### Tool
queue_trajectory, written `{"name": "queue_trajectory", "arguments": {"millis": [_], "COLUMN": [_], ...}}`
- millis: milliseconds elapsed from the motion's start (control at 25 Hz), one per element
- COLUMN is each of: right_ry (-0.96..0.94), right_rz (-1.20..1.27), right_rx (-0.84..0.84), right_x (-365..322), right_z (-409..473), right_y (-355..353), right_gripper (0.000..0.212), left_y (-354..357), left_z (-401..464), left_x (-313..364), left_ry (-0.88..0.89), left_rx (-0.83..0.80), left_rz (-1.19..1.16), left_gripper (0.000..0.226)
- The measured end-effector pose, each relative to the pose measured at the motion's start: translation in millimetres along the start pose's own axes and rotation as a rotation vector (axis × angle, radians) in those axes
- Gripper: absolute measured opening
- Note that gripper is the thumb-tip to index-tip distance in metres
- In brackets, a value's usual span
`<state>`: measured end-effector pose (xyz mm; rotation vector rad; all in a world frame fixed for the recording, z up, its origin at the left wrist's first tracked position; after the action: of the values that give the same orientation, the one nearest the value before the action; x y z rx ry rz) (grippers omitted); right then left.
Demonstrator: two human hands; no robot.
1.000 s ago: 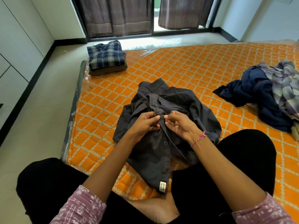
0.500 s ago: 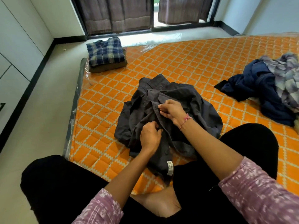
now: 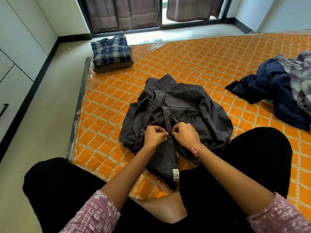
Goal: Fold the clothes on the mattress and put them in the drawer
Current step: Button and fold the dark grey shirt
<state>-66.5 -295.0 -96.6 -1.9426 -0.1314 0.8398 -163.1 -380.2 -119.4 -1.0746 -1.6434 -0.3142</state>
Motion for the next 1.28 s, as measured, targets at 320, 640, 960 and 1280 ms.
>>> {"name": "queue_trajectory", "arguments": {"millis": [320, 640, 960, 1280], "right_ry": [0.171, 0.066, 0.017, 0.156], "right_rz": [0.995, 0.787, 0.646, 1.082], "right_rx": [-0.218, -0.100, 0.053, -0.288], "right_x": [-0.1, -2.2, -2.8, 8.7], "right_z": [-11.3, -19.1, -22.1, -12.5], "right_y": [-10.2, -16.7, -9.8, -19.8], "right_gripper": [0.020, 0.013, 0.015, 0.012], "left_y": [-18.4, -14.3, -0.2, -6.2], "left_z": [-23.4, -36.3, -30.4, -22.3], "left_x": [22.6, 29.7, 28.2, 27.8], "left_ry": [0.047, 0.137, 0.183, 0.124], "left_rx": [-0.025, 0.084, 0.178, 0.013], "left_rz": [-0.130, -0.050, -0.007, -0.147], "left_gripper": [0.017, 0.009, 0.013, 0.007]}}
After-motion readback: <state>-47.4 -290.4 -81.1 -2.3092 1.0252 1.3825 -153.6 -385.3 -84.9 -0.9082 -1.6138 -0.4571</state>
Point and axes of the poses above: each hand's wrist, its own z-axis towards the middle knuckle, its own y-axis out of the palm, x = y × z, the point moved 2 cm from there along z, towards the middle knuckle, and after that the axes turned 2 degrees about -x, right-handed, at the moved point
